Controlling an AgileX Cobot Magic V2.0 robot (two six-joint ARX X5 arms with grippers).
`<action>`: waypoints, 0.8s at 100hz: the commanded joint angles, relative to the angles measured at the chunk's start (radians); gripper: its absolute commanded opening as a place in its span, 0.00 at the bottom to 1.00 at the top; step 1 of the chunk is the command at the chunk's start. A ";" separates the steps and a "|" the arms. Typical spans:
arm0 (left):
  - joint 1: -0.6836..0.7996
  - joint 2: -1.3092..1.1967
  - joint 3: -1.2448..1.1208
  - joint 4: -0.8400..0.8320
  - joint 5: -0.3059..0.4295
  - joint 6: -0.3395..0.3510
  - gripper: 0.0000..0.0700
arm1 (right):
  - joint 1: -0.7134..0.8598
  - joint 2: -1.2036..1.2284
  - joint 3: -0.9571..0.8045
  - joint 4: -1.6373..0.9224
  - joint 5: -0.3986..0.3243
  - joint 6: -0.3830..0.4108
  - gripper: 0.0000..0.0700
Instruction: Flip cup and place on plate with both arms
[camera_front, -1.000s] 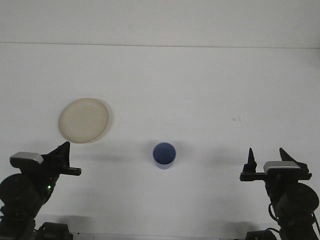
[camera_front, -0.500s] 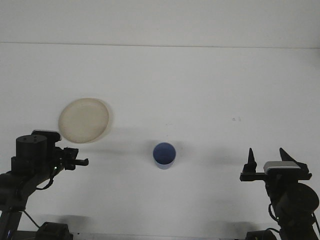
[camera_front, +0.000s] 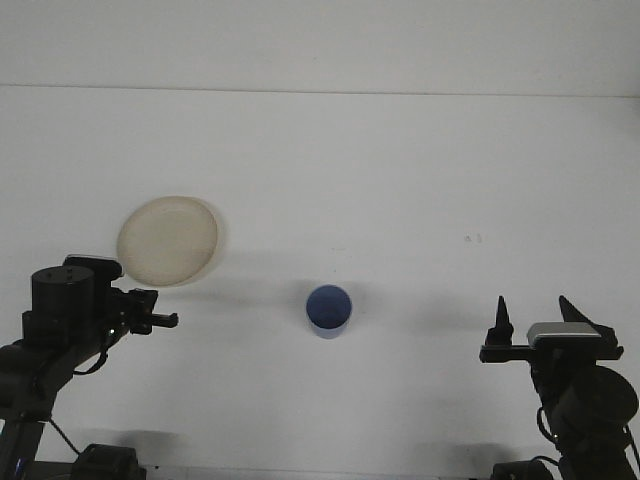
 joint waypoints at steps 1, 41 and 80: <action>0.000 0.005 0.021 0.001 0.003 0.006 0.38 | 0.000 0.000 0.002 0.012 0.002 -0.004 0.86; -0.008 0.033 0.050 -0.044 0.003 0.005 0.68 | 0.000 0.000 0.002 0.013 0.002 -0.004 0.86; -0.213 0.289 0.296 -0.137 0.003 -0.049 0.68 | 0.000 0.000 0.002 0.019 0.002 -0.004 0.86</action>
